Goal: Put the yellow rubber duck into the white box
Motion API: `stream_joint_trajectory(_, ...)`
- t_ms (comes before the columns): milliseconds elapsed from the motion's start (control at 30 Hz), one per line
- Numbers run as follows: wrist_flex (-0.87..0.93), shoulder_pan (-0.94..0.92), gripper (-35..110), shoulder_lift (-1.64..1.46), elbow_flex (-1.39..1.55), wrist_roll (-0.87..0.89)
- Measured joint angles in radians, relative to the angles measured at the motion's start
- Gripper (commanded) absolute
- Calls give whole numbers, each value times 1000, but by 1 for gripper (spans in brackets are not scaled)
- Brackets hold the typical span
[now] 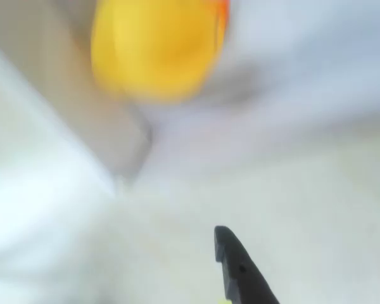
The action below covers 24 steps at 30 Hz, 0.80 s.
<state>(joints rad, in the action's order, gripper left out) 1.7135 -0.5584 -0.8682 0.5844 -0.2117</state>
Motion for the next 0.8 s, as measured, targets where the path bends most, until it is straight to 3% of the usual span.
stream_joint_trajectory(467,0,365,41,-607,522,127)
stream_joint_trajectory(800,0,568,37,-851,787,238)
